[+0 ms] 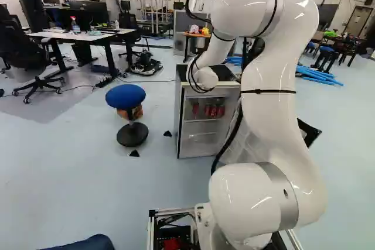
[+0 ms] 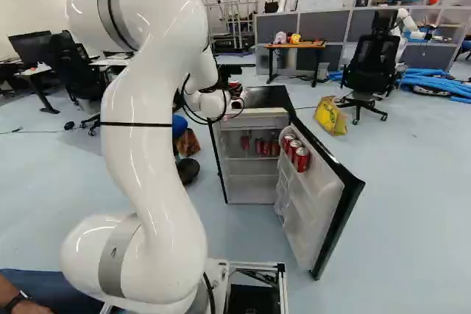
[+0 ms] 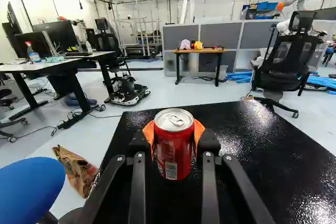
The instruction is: Grab a drink from the fridge
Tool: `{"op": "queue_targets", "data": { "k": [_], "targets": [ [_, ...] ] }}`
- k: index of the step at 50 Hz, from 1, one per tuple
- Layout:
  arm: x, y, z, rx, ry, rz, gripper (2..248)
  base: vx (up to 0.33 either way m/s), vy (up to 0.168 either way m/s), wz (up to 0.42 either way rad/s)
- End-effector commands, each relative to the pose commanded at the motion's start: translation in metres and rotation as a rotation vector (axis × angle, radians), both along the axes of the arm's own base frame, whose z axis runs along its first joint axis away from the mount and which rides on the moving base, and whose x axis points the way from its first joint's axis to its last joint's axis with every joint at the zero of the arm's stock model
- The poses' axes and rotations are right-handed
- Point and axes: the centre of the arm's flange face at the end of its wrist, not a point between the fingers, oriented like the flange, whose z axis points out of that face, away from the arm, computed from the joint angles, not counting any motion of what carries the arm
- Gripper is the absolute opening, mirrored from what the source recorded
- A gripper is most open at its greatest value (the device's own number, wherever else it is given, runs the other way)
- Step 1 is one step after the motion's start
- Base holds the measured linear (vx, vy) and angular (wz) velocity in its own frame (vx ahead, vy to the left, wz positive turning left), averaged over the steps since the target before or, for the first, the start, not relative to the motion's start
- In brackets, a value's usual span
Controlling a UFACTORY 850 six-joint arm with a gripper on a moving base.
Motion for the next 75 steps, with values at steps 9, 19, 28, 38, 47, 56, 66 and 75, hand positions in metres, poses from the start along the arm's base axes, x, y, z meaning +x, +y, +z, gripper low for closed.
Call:
{"op": "queue_targets", "data": {
  "k": [9,19,28,38,47,56,66,75],
  "targets": [
    [0.0013,0.0007,-0.0013,0.001,0.011,0.001,94,0.0,0.0,0.0],
    [0.0013,0.0007,-0.0013,0.001,0.011,0.001,94,0.0,0.0,0.0],
    [0.0014,0.0007,-0.0033,0.001,0.014,0.001,94,0.0,0.0,0.0],
    [0.0014,0.0007,-0.004,0.001,0.015,0.001,94,0.0,0.0,0.0],
    [0.0014,0.0007,-0.004,0.001,0.015,0.001,94,0.0,0.0,0.0],
    [0.0014,0.0007,-0.004,0.001,0.015,0.001,94,0.0,0.0,0.0],
    [0.0014,0.0007,-0.004,0.001,0.015,0.001,94,0.0,0.0,0.0],
    [0.0014,0.0007,-0.004,0.001,0.015,0.001,94,0.0,0.0,0.0]
  ]
}}
